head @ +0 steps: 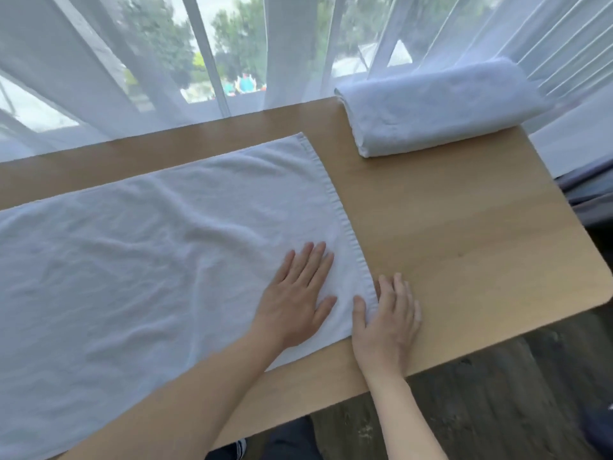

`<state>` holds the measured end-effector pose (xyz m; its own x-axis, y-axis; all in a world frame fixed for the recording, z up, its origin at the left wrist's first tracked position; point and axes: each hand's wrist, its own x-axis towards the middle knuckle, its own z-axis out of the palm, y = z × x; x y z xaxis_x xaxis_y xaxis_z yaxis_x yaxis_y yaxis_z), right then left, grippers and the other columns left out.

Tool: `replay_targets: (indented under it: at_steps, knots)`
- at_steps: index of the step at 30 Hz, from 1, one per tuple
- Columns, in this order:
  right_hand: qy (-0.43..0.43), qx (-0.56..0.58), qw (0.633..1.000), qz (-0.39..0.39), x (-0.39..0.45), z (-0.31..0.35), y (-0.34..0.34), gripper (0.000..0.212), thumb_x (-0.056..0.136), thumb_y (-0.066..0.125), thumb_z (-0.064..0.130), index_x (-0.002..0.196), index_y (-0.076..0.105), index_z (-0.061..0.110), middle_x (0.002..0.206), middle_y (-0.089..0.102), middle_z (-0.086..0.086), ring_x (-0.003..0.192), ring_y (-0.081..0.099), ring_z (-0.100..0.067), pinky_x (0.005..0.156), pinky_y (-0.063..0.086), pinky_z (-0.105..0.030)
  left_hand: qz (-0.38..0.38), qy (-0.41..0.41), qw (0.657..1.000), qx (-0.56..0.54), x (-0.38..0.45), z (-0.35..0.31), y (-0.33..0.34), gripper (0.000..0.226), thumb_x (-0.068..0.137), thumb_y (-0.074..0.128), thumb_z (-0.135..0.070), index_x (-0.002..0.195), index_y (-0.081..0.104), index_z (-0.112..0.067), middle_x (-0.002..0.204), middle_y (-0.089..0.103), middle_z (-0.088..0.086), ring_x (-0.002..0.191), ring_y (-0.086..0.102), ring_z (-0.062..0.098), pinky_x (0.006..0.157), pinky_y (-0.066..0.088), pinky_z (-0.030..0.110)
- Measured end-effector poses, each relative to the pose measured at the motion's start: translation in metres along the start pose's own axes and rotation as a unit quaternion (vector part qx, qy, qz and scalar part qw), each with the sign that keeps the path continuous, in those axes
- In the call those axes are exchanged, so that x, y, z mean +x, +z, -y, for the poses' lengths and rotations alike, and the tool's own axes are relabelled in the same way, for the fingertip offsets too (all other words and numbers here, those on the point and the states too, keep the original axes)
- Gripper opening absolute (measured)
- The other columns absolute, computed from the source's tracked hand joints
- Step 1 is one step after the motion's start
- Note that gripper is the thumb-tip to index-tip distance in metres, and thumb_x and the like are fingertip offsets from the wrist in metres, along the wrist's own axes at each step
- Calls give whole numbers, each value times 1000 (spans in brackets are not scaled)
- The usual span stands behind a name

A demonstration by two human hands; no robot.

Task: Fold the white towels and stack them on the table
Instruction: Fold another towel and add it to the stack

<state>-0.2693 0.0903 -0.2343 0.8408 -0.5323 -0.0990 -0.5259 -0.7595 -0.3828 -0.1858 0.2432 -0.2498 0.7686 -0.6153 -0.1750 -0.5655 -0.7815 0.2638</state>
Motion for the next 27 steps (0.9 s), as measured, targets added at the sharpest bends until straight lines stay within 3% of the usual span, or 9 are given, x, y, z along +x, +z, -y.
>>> replay_targets:
  at_steps: [4,6,9,12,16,18,21,27]
  knots:
    - [10,35,999,-40,3,4,1,33,92,68,24,118,60,6,143,46,-19,139,39,-35,117,24,-54,2,66,998,-20,28,-24,2,66,105,15,-50,160,6,-15,168,-3,3,155,-11,18,126,-5,40]
    - [17,29,998,-56,8,6,1,23,89,71,20,107,62,9,133,52,-16,126,48,-35,108,32,-53,-26,77,996,-40,45,-28,-3,61,107,19,-44,160,16,-15,168,5,1,156,-2,17,126,0,36]
    - [47,42,996,-68,15,12,-3,14,85,72,12,92,60,13,112,56,-8,102,52,-30,84,33,-40,-92,-45,992,-74,75,-18,-19,55,106,33,-37,156,31,-15,166,21,0,153,19,18,121,19,35]
    - [72,64,994,-44,19,15,-3,10,88,67,9,88,59,16,98,56,-1,95,49,-25,80,25,-33,-146,-123,975,-109,111,0,-40,46,103,49,-36,144,48,-15,148,47,1,131,44,23,103,38,35]
    - [30,106,994,-21,16,17,-3,13,94,58,7,89,53,18,81,56,4,80,43,-21,75,33,-39,-194,-280,894,-292,168,27,-76,46,97,60,-42,131,51,-13,129,51,4,115,55,20,88,42,28]
    - [26,134,991,-10,12,20,-3,18,97,54,7,89,48,23,75,51,11,69,41,-14,72,39,-40,-189,-329,872,-310,192,42,-89,58,93,64,-50,132,48,-11,131,52,6,118,56,23,90,43,32]
    - [12,150,989,-2,9,19,-1,17,97,57,6,91,51,21,72,51,11,61,38,-11,63,44,-42,-107,-381,885,-246,216,58,-99,76,86,67,-60,135,41,-9,135,55,9,125,54,30,93,43,39]
    - [-14,167,986,21,15,19,-2,5,100,51,15,97,54,17,75,56,9,63,50,-23,62,43,-40,-72,-383,896,-213,231,82,-98,49,94,56,-40,127,47,-5,123,61,14,112,60,34,80,41,35]
